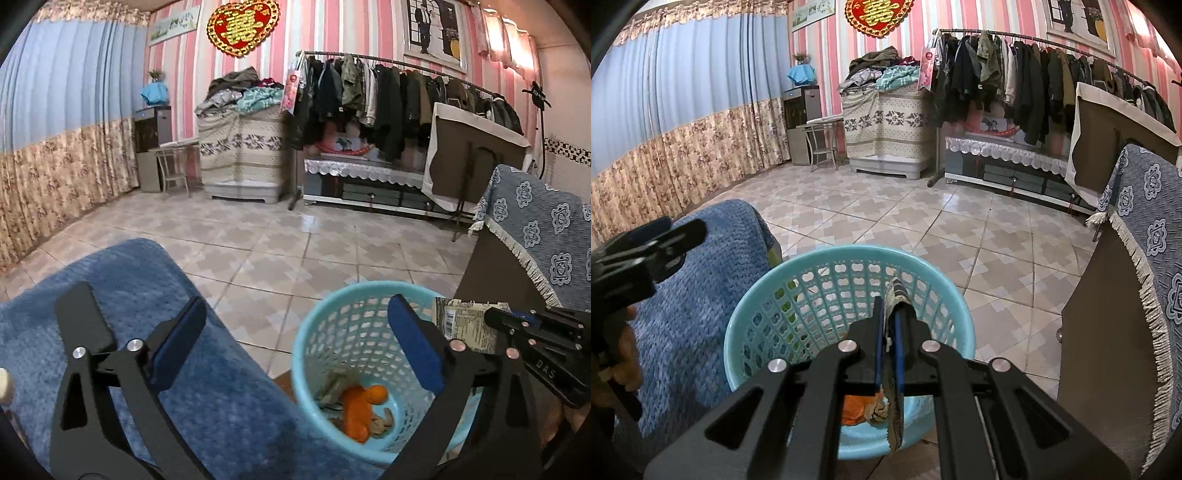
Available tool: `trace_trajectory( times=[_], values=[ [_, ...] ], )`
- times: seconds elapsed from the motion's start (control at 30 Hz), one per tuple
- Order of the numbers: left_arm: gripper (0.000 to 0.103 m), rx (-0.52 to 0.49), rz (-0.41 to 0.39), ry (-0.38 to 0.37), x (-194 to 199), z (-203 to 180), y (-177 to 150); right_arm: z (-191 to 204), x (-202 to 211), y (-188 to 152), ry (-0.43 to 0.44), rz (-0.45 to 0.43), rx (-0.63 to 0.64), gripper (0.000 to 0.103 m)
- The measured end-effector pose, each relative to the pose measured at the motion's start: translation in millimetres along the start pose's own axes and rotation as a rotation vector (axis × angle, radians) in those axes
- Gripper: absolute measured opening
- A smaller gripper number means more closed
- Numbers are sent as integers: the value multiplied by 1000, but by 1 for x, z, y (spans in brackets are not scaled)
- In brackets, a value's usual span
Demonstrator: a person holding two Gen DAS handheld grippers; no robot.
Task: Collect trash
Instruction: 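Lower the snack packet into the basket and open the right tool, then move both tools back over the rug toward the black cylinder and soap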
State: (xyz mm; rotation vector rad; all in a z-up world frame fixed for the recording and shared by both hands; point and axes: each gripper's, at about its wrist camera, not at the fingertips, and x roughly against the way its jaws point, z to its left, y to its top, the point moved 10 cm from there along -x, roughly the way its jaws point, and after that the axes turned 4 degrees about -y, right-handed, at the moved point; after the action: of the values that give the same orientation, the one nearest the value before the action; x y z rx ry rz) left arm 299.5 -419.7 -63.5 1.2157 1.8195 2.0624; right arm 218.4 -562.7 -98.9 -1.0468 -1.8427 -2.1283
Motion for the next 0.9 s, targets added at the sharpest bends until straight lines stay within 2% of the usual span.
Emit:
trace_trajectory(
  times=[0.07, 0.13, 0.17, 0.2, 0.27, 0.33, 0.4, 0.47, 0.63, 0.77, 0.9],
  values=[
    [98, -12, -9, 14, 7, 5, 0, 3, -5, 0, -11, -3, 0, 9],
    [98, -17, -15, 31, 13, 11, 0, 7, -12, 0, -18, 4, -9, 32],
    [98, -11, -16, 38, 17, 17, 0, 8, -15, 2, -21, 4, -11, 55],
    [98, -2, -15, 40, 19, 21, -1, 9, -16, 3, -27, -5, -12, 61],
    [98, 21, -11, 52, 26, 33, -3, 15, -17, 4, -36, -5, -2, 61],
    [97, 36, -11, 66, 32, 43, -5, 19, -19, 2, -47, 0, 7, 67],
    [98, 54, -11, 79, 40, 55, -8, 23, -15, 2, -63, -9, 13, 81],
    [98, 73, -14, 95, 49, 67, -10, 26, -11, 4, -82, -26, 18, 90],
    [98, 95, -22, 133, 72, 93, -14, 41, -3, 7, -85, -34, 46, 92],
    [98, 132, -26, 167, 96, 118, -21, 56, 9, 10, -86, -51, 63, 98],
    [98, 159, -30, 210, 121, 140, -29, 76, 21, 14, -62, -68, 72, 99]
  ],
)
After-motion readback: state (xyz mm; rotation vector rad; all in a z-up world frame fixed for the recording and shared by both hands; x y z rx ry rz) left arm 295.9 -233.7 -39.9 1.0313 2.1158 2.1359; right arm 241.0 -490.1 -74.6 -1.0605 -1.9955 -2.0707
